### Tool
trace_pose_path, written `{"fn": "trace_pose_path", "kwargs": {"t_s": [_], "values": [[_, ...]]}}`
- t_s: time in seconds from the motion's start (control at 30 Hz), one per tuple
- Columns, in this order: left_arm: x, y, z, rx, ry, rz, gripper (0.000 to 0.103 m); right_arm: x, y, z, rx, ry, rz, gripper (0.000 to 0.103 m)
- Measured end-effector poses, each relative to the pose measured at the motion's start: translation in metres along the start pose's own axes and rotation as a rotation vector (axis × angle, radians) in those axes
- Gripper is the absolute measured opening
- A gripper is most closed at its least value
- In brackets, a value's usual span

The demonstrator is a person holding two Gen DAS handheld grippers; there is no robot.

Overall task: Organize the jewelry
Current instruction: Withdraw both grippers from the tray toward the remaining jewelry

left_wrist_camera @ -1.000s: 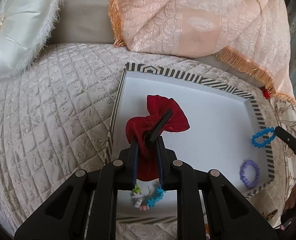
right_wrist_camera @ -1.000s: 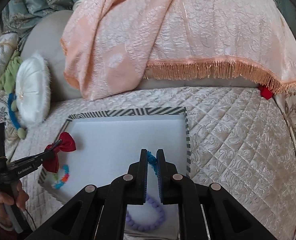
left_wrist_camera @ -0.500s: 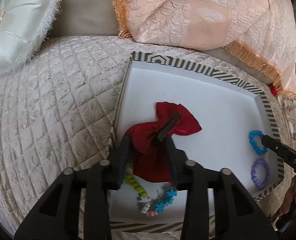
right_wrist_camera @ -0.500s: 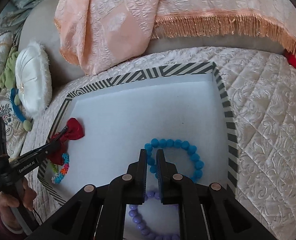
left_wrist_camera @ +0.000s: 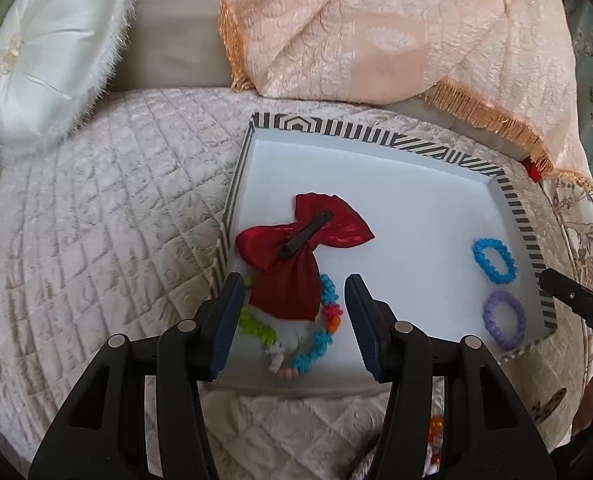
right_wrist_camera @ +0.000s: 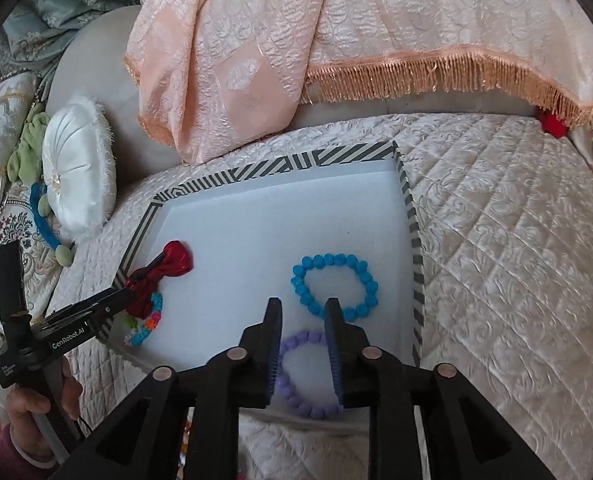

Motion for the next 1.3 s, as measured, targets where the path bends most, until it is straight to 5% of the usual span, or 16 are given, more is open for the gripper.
{"fn": "trace_pose_path", "kwargs": {"t_s": [0.53, 1.3], "values": [[-0.071, -0.008, -0.037, 0.019, -0.065, 0.000, 0.052, -0.065, 0.023, -0.036, -0.049, -0.060, -0.038, 0.030], [-0.118, -0.024, -0.079, 0.065, -0.098, -0.004, 0.052, -0.108, 0.033, -0.091, -0.083, -0.055, -0.090, 0.031]]}}
Point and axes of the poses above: each gripper's, at about its wrist camera, not at the fingertips, and x roughly the way its jaws point, y to its left, z to its top, the point moved 9 cm from there along x, roughly the way its jaws point, and after that the axes turned 8 degrees about -y, right-handed, at the moved point
